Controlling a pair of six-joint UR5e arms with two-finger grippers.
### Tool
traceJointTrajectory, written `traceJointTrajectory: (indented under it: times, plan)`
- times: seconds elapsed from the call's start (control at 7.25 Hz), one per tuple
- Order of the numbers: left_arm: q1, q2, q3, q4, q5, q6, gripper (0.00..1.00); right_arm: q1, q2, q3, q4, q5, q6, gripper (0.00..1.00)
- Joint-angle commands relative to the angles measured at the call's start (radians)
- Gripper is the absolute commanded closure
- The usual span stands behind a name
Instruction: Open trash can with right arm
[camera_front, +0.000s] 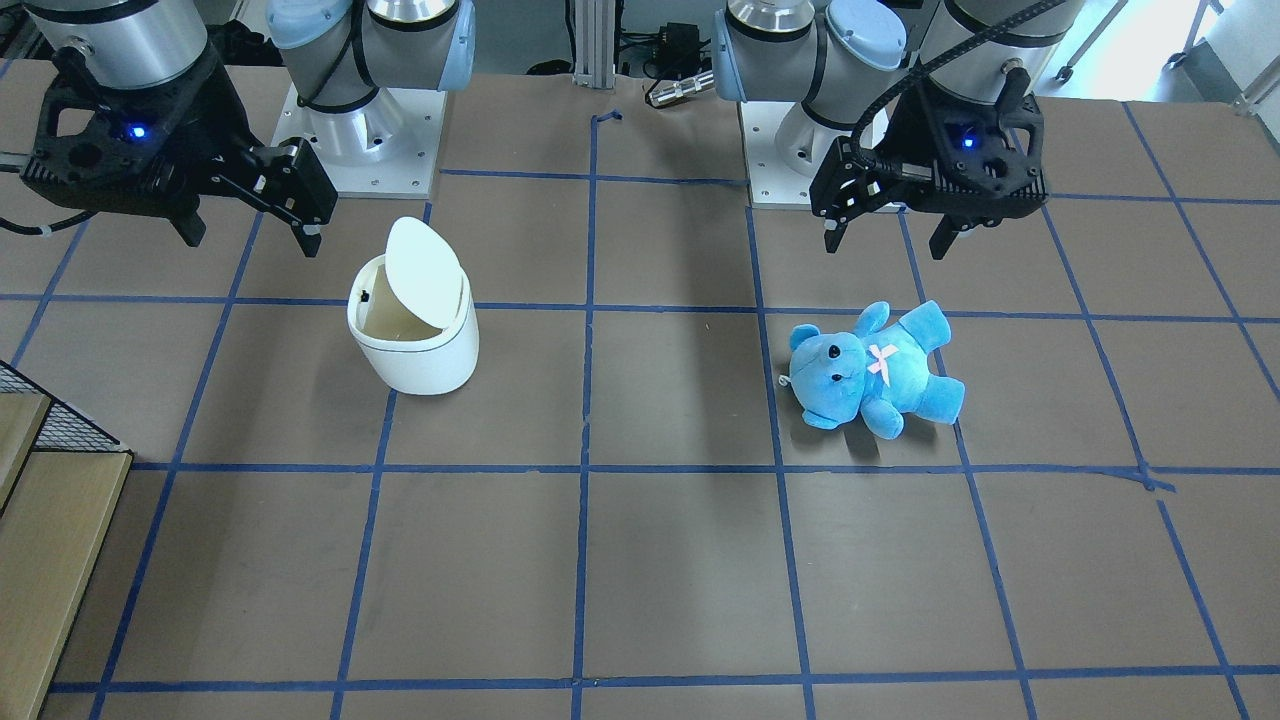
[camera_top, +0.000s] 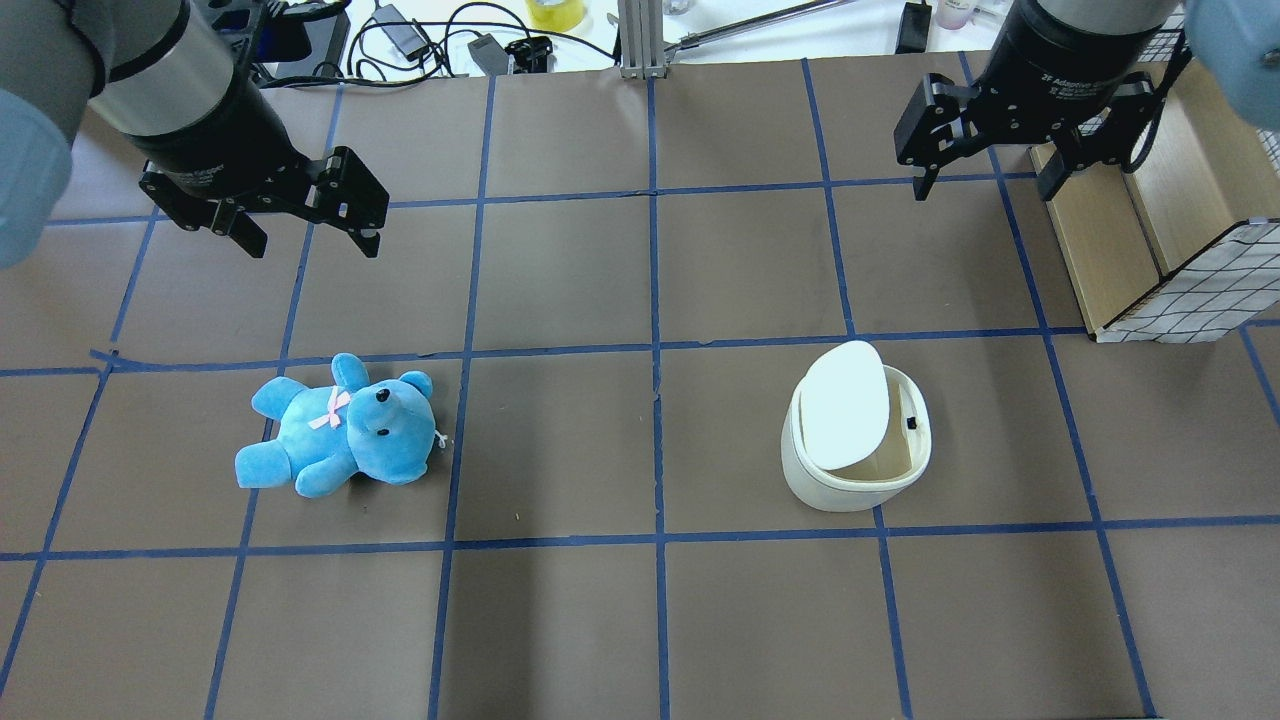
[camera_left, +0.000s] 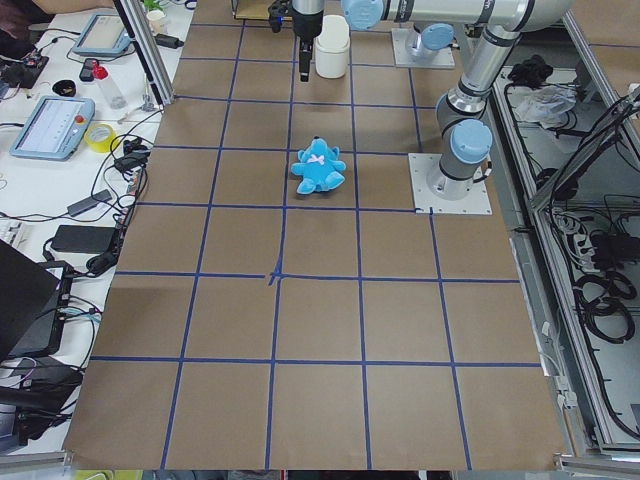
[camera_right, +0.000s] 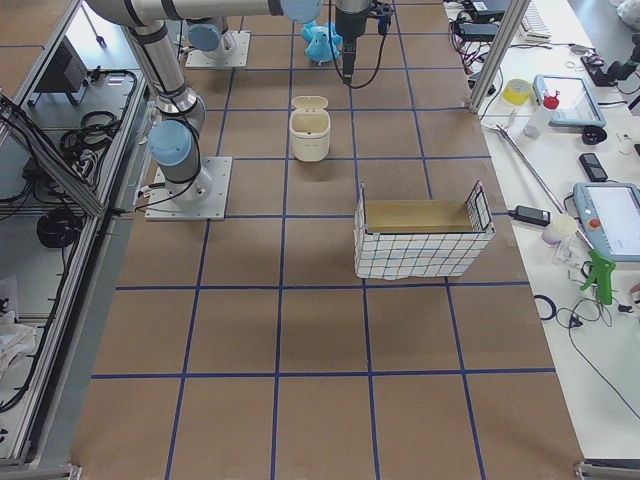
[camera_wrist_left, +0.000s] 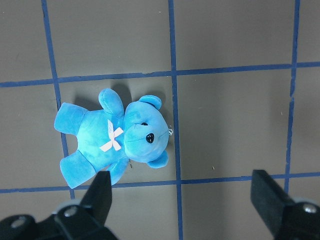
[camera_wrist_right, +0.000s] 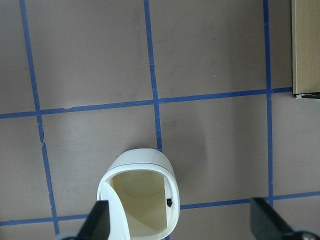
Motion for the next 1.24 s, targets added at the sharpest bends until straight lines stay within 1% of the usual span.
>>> traceJointTrajectory:
  times: [0.0, 0.14, 0.28, 0.55, 0.83, 1.1]
  plan:
    - [0.000, 0.000, 0.000, 0.000, 0.000, 0.000, 0.00, 0.000, -0.002, -0.001, 0.003, 0.006, 0.001, 0.00]
    - [0.000, 0.000, 0.000, 0.000, 0.000, 0.000, 0.00, 0.002, -0.002, 0.000, 0.003, 0.041, 0.003, 0.00]
    - [0.000, 0.000, 0.000, 0.000, 0.000, 0.000, 0.00, 0.002, -0.002, 0.000, 0.006, 0.057, 0.003, 0.00]
    - [0.000, 0.000, 0.000, 0.000, 0.000, 0.000, 0.00, 0.002, -0.002, 0.000, 0.006, 0.057, 0.003, 0.00]
    - [0.000, 0.000, 0.000, 0.000, 0.000, 0.000, 0.00, 0.005, -0.003, 0.002, 0.011, 0.032, 0.007, 0.00]
    - [0.000, 0.000, 0.000, 0.000, 0.000, 0.000, 0.00, 0.009, -0.003, 0.002, 0.012, 0.034, 0.027, 0.00]
